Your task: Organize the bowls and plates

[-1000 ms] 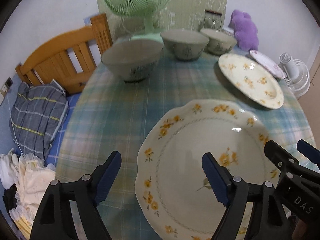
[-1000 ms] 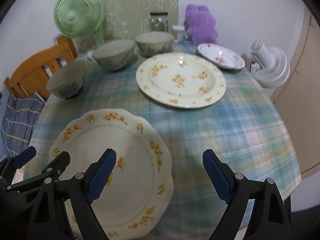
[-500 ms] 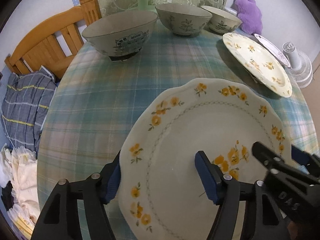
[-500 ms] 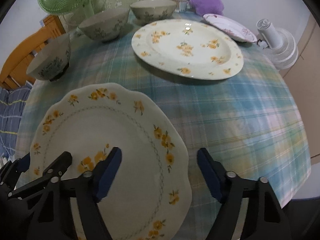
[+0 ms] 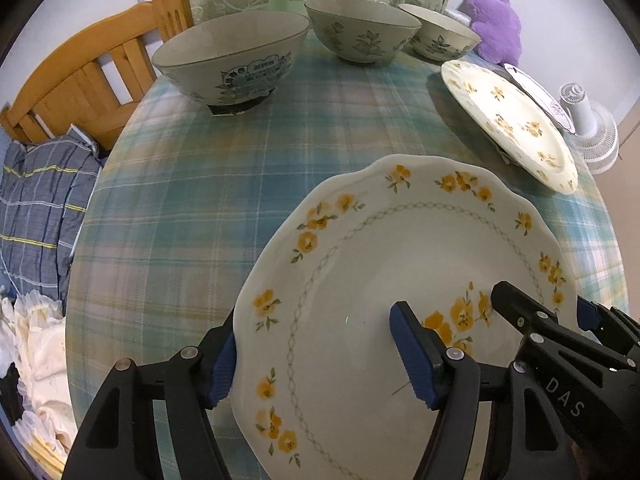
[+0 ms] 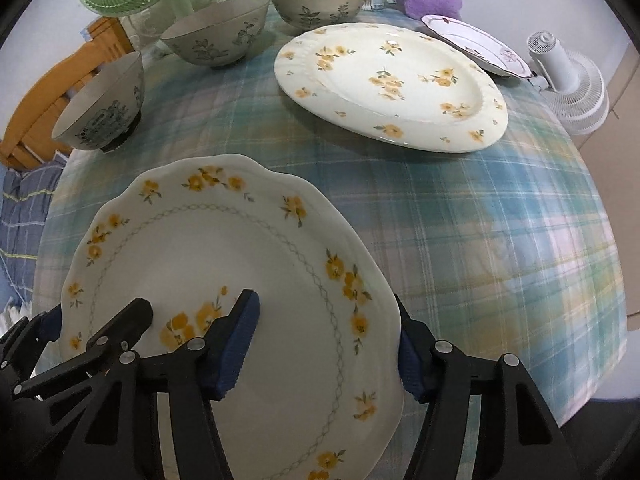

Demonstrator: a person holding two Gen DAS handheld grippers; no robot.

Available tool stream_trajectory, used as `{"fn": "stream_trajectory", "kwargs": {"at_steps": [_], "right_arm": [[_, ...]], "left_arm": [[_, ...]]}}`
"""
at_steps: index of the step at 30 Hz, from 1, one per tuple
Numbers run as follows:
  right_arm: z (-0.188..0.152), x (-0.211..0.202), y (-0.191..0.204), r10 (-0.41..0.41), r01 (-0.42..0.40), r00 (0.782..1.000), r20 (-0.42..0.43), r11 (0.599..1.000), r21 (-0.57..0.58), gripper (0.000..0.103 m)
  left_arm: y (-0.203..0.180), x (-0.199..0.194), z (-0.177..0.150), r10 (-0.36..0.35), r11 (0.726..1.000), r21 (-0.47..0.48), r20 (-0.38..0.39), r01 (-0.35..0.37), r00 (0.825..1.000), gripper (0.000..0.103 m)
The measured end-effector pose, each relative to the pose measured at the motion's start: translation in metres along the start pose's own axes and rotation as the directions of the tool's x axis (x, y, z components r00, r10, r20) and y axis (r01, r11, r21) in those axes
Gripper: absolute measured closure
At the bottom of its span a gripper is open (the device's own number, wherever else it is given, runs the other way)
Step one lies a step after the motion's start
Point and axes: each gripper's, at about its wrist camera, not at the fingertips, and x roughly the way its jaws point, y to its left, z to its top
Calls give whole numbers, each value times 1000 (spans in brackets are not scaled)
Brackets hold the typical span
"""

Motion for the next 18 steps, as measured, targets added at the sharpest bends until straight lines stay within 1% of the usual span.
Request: {"fn": "stream_trajectory", "kwargs": {"at_steps": [6, 14, 18], "right_arm": [[-6, -6, -5, -11, 12, 1000, -17, 999, 40, 36], [-8, -21, -22, -25, 24, 1000, 14, 995, 95, 36], [-8, -25, -36, -21, 18, 999, 29, 993, 116, 36]], "left_arm": [[-4, -3, 0, -18, 999, 27, -19, 19, 1000, 33], [-27, -13, 7, -34, 994, 102, 15, 32, 999, 33], [-44, -16, 8, -28, 994, 105, 28, 25, 999, 33]]}}
